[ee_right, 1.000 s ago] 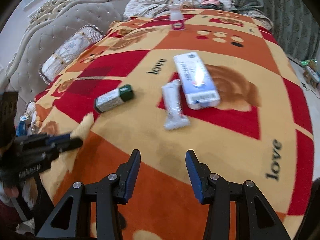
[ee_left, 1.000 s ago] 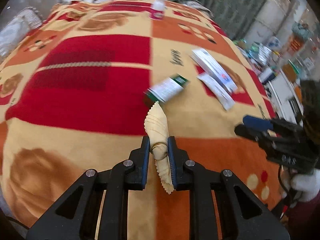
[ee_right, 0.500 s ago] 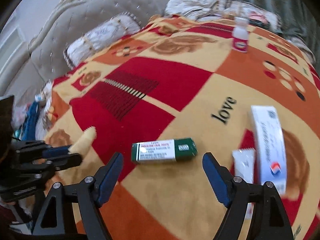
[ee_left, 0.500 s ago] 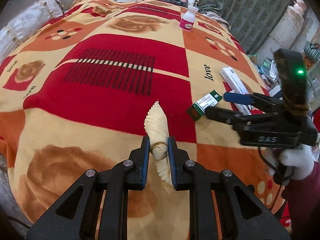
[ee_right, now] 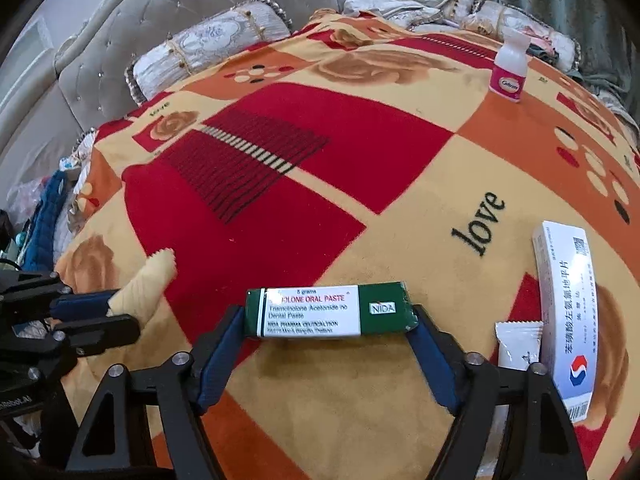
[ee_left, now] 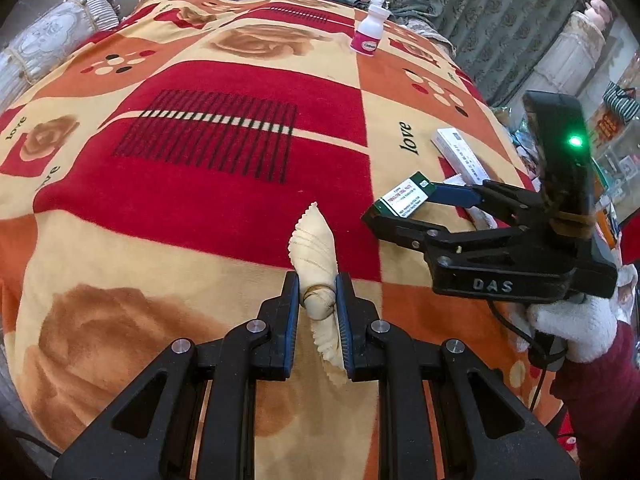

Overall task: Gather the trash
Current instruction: 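Grasp the beige crinkled cloth with the left tool while the right tool grasps the green Trinolone box, then carry the beige cloth and green Trinolone box over the black bin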

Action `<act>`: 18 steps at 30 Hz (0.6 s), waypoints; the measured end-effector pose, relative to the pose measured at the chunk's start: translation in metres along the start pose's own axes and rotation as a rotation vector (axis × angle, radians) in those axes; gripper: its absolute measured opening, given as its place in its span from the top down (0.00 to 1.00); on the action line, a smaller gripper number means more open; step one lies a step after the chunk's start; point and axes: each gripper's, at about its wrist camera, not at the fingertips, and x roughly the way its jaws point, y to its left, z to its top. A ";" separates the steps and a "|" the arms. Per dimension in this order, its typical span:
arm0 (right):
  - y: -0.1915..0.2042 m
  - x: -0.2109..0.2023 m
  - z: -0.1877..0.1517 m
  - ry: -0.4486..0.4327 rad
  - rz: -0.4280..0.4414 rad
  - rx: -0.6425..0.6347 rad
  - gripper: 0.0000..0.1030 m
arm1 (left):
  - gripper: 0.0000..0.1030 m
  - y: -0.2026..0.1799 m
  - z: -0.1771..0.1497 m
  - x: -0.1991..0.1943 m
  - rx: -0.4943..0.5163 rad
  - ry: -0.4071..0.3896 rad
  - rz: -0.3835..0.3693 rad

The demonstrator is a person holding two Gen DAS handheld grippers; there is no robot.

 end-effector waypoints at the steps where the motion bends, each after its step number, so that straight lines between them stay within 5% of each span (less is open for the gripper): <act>1: 0.001 -0.003 -0.001 -0.008 0.001 0.000 0.27 | 0.85 -0.001 0.000 0.000 0.002 -0.001 -0.001; 18: 0.000 -0.076 -0.062 -0.105 -0.059 0.091 0.27 | 0.85 -0.064 -0.009 -0.007 0.123 -0.033 -0.006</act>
